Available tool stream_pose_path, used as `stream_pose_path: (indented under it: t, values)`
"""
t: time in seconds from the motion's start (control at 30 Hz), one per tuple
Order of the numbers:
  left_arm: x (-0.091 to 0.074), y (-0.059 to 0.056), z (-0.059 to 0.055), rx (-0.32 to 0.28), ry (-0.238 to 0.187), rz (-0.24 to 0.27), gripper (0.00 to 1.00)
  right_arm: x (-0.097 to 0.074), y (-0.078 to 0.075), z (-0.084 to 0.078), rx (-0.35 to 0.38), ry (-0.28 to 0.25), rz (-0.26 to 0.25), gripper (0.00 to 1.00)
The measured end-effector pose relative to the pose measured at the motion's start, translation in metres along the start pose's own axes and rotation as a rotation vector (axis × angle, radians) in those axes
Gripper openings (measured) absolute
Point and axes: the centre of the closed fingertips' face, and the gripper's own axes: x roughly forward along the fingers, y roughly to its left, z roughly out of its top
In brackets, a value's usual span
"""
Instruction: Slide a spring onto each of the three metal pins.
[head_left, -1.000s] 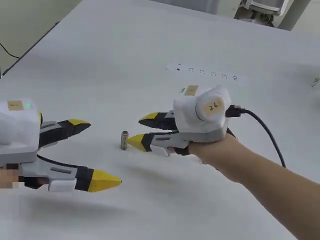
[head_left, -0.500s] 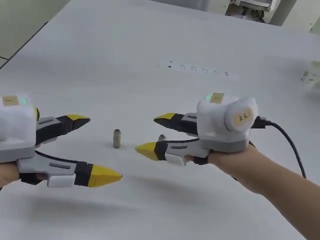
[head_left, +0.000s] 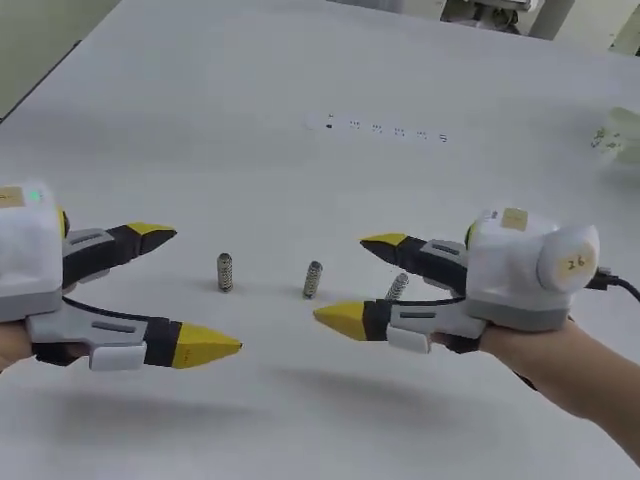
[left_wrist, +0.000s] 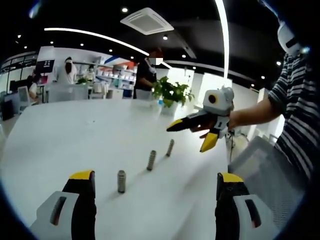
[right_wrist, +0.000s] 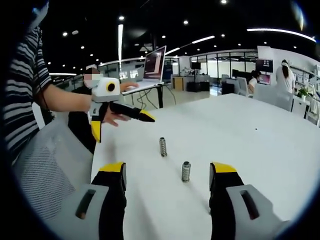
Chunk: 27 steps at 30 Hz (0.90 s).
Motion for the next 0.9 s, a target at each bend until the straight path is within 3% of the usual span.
stream_pose_path:
  t: [0.13,0.5,0.73,0.9]
  values:
    - [-0.001,0.001,0.000,-0.006,-0.007,0.005,0.98,-0.015,-0.004,-0.006,0.039,-0.027,-0.028,0.72]
    - [-0.004,-0.002,-0.001,0.009,-0.004,-0.001,0.98,-0.055,-0.018,-0.037,0.108,-0.040,-0.125,0.90]
    - [-0.011,0.003,-0.003,0.020,0.003,0.024,0.98,-0.069,-0.032,-0.039,0.127,-0.056,-0.183,0.99]
    - [-0.018,0.006,-0.001,0.016,-0.006,0.043,0.98,-0.071,-0.032,-0.043,0.101,-0.040,-0.183,0.99]
